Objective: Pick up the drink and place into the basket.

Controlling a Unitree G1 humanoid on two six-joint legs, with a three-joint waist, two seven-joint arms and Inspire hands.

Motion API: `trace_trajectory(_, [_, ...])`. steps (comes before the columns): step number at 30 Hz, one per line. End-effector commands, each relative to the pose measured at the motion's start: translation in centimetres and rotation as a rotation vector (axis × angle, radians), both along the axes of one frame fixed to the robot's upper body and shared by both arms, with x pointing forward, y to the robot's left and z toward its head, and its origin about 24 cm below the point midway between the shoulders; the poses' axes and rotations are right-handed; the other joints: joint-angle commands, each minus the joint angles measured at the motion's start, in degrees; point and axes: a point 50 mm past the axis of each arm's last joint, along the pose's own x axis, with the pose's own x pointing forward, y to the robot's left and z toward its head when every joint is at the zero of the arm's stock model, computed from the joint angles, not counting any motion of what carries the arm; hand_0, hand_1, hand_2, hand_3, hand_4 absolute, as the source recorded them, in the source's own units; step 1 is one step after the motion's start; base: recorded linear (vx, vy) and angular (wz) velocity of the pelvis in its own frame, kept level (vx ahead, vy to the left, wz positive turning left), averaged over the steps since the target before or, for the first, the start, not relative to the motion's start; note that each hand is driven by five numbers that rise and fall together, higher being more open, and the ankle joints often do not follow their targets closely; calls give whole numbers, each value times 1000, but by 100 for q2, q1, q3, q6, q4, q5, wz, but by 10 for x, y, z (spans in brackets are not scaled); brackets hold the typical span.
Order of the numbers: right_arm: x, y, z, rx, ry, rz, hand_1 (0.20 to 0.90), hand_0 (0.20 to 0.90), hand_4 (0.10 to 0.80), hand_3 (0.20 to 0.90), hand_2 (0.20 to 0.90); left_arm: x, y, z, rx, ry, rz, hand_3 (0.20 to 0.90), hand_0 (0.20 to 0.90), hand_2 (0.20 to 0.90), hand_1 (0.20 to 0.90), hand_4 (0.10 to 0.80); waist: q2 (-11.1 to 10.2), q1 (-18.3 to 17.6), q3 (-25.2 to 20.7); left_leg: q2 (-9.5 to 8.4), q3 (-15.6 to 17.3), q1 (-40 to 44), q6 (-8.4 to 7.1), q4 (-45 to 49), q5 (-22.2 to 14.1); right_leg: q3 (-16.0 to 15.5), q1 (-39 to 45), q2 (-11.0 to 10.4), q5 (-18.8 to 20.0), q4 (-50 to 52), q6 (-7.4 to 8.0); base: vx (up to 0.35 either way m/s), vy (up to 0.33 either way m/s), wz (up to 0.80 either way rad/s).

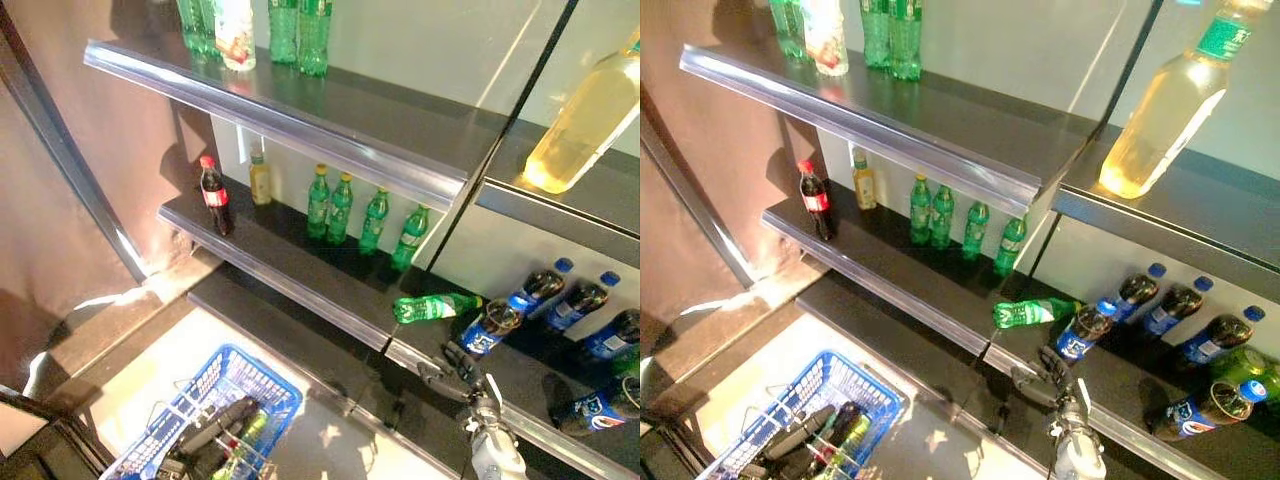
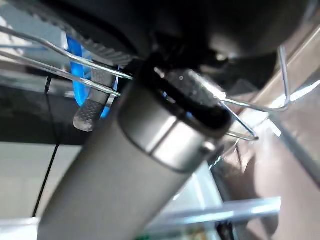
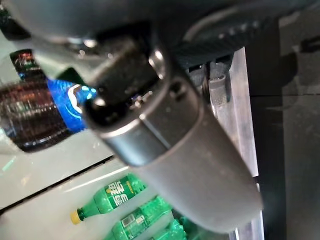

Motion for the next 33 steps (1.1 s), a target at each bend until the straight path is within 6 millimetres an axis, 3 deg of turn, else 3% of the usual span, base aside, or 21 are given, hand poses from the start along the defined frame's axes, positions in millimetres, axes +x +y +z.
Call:
trace_trajectory(1, [-54, -42, -20, -54, 239, -119, 900, 900, 800, 900, 900, 110, 7, 64, 75, -560, 10, 200, 300, 300, 300, 100, 621, 172, -50, -229, -175, 477, 230, 42, -924, -158, -421, 482, 346, 32, -304, 0, 0, 0])
trace_trajectory(8, [-64, -46, -26, -94, 322, -87, 900, 900, 800, 900, 900, 100, 13, 49, 96, -432, 48, 200, 300, 300, 300, 100, 678, 143, -57, -242, -150, 499, 242, 42, -929, -115, -422, 501, 310, 71, -332, 3, 9, -3])
trace_trajectory(16, [-51, -45, -18, -160, 263, -51, 900, 900, 800, 900, 900, 102, 8, 49, 87, -448, 40, 200, 300, 300, 300, 100, 676, 138, -12, -256, -173, 501, 256, 42, -929, -121, -426, 499, 309, 90, -342, -3, 4, -4])
trace_trajectory(21, [0, -35, 23, -380, 5, 39, 900, 900, 800, 900, 900, 108, 0, 53, 79, -480, 32, 200, 300, 300, 300, 100, 657, 88, 62, -253, -201, 497, 269, 42, -924, -110, -444, 503, 317, 115, -349, 0, 0, 0])
trace_trajectory(23, [37, -8, 72, -540, -232, 157, 900, 900, 800, 900, 900, 110, -7, 55, 76, -496, 31, 200, 300, 300, 300, 100, 646, 25, 101, -267, -207, 472, 288, 42, -910, -99, -481, 484, 325, 131, -331, 0, 0, 0])
trace_trajectory(33, [47, 9, 114, -657, -489, 298, 900, 900, 800, 900, 900, 102, -10, 52, 75, -489, 25, 200, 300, 300, 300, 100, 628, 25, 76, -265, -236, 455, 290, 42, -906, -119, -464, 462, 312, 106, -296, 1, 0, -3])
